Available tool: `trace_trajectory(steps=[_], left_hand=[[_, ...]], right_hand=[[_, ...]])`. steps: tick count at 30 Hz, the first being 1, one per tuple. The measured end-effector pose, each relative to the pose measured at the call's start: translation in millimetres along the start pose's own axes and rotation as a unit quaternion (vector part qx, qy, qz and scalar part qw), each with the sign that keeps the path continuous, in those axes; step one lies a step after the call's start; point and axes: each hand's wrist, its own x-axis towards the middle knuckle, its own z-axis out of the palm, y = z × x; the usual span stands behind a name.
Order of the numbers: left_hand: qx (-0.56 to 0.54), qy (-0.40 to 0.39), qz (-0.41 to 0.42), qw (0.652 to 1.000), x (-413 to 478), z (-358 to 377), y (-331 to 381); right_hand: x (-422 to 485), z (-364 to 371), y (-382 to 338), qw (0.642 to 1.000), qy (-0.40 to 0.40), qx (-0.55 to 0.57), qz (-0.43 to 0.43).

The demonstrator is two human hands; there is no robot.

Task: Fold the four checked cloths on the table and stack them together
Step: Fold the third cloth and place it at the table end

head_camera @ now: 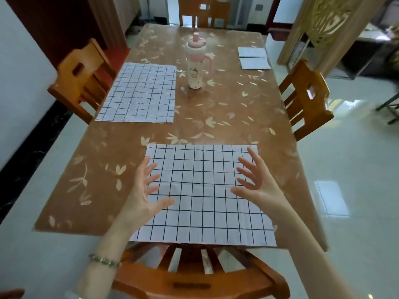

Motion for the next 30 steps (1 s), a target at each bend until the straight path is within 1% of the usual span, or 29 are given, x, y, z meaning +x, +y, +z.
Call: trace_trajectory(steps=[4,9,11,14,16,18,21,24,26,30], left_hand=[[0.04,-0.01,-0.028,0.999,39,-7,-11],[0.088,-0.014,-0.056,0.994,91,-19,-34],[0.108,-0.025,-0.072,0.991,114,-26,-45],[0.153,-0.034,-0.107,0.982,154,-36,-68],[0.229,-0.029,-0.142,0.963,182,-43,-85],[0.297,-0.023,-0.153,0.942,204,-48,-99],[0.342,-0.024,-0.153,0.927,228,-49,-113],[0.388,-0.05,-0.169,0.905,243,-46,-124],[0.414,-0.053,-0.162,0.894,247,-46,-130],[0.406,-0.012,-0.135,0.904,252,-53,-138]], right_hand=[[36,-18,11,1.0,0.007,-0.009,0.017],[84,-31,32,0.999,-0.003,-0.029,0.036],[102,-38,44,0.997,-0.002,-0.054,0.047],[134,-55,68,0.99,0.022,-0.124,0.061],[157,-69,90,0.976,0.055,-0.194,0.08],[179,-83,111,0.95,0.087,-0.283,0.097],[204,-98,133,0.914,0.094,-0.376,0.124],[221,-108,150,0.896,0.079,-0.412,0.143],[227,-112,158,0.886,0.058,-0.438,0.141],[231,-115,165,0.88,0.077,-0.452,0.12]])
